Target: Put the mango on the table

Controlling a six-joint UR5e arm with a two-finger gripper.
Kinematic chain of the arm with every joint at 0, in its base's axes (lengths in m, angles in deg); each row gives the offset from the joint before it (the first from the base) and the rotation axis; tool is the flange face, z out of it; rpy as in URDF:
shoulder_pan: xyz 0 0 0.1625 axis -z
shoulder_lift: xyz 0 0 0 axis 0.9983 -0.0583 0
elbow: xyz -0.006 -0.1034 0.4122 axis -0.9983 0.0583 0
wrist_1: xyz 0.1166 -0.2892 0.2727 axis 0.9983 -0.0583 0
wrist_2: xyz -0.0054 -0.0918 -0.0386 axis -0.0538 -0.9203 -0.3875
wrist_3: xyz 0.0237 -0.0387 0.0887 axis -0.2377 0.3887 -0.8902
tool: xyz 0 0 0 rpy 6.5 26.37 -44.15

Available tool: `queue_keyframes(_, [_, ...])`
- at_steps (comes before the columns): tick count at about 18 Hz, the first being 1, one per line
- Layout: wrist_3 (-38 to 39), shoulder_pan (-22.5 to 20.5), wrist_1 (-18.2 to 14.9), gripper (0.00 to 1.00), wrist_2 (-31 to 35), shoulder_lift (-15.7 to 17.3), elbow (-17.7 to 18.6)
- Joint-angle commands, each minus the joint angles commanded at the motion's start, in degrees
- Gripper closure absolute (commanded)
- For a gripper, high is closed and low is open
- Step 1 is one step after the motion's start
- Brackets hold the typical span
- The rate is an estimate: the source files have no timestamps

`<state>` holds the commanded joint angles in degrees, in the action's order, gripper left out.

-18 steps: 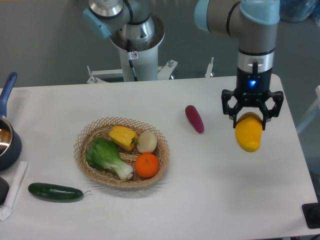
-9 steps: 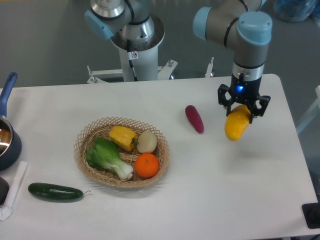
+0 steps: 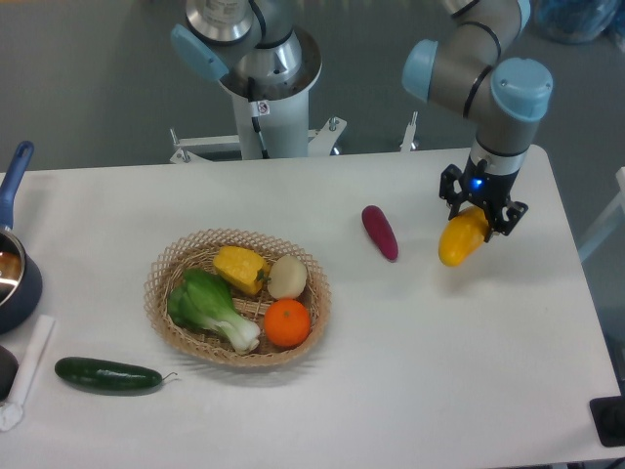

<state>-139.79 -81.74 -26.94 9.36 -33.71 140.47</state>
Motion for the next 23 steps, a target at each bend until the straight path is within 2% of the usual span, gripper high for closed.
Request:
queue_keyframes(3, [0.0,-0.2,-0.1,0.58,0.0,-0.1,0.1])
queue_keyframes(6, [0.2,-0.1,0.0,0.53,0.0,-0.4,0.6])
queue_keyframes(7, [0.1,-0.1,0.1,0.43,0.0,-0.4,0.9])
queue_keyframes(8, [0.0,-0.1,0.1,0.25,0.0,-0.4,1.0])
queue_keyframes(10, [0.2,0.0,0.1,0.18,0.0,-0.5,0.9])
queue_keyframes(11, [0.1,-0.1,0.1,0.06,-0.1,-0.5,0.9])
queue_keyframes(12, [0.1,0.0,0.1,0.00,-0.1,-0.5,0.8])
queue_keyframes(17, [2.5,0.2,0.1,0.00,-0.2,0.3,-0.4])
queue_keyframes(23, [6.2,-0.7,-0.1,0.00,-0.4,8.4,-5.2])
